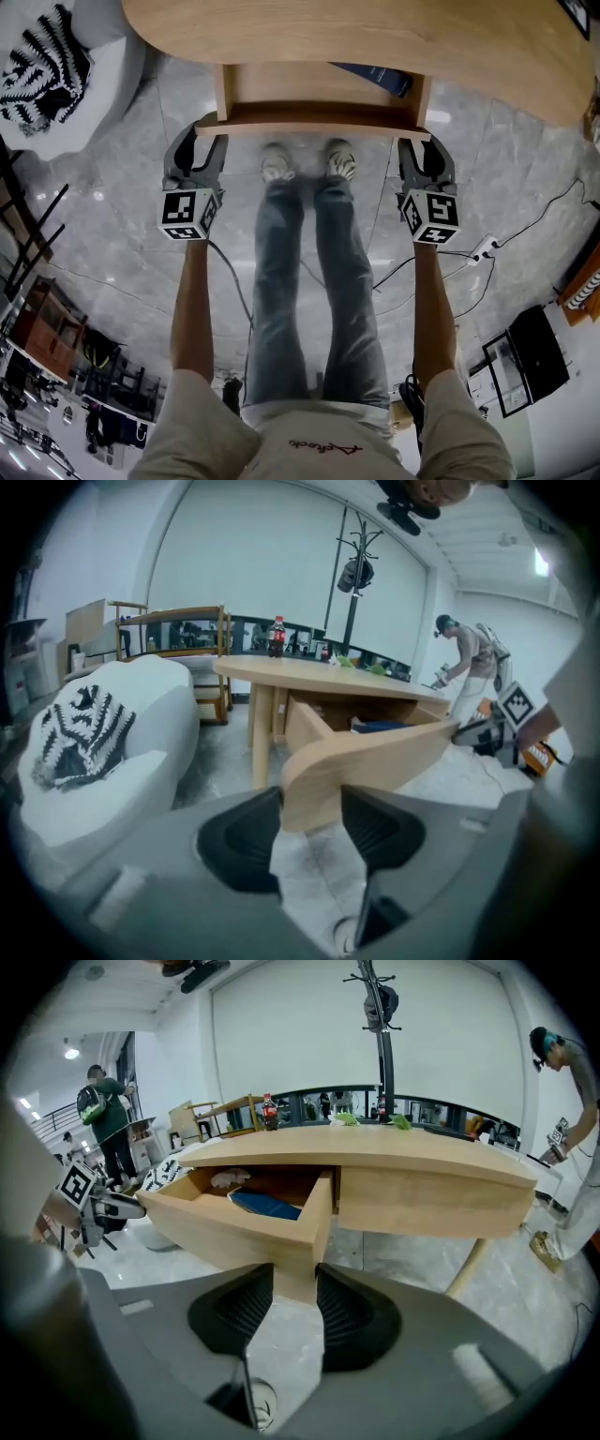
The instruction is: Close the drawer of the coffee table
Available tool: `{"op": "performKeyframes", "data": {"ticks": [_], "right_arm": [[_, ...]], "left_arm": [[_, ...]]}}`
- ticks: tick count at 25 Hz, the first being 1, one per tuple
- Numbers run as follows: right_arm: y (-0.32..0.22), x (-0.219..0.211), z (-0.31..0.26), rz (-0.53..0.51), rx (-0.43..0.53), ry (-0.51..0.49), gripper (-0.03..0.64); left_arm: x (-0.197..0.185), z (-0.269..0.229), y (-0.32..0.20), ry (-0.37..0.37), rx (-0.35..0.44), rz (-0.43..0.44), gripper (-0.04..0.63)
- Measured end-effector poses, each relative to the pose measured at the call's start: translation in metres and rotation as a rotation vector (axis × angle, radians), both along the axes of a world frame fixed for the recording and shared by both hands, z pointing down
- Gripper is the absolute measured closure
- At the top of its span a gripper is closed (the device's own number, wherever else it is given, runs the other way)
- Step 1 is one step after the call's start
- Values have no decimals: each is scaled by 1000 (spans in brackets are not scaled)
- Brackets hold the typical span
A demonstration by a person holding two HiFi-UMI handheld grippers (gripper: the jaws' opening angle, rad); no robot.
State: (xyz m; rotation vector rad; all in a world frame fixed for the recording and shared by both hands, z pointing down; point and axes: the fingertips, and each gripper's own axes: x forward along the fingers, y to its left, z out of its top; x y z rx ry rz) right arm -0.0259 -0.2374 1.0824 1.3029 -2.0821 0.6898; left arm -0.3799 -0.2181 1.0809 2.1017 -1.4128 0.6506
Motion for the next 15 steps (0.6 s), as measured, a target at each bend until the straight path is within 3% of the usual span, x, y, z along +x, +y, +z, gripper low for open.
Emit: {"op": "performKeyframes", "data": {"ticks": [6,15], "right_arm": [[-18,0,1,13,20,-5,462],[-84,-4,2,63,76,-22,462]], "left_arm": [[1,1,-15,1,14,-13,391],[-3,1,-77,-1,56,-42,396]]}}
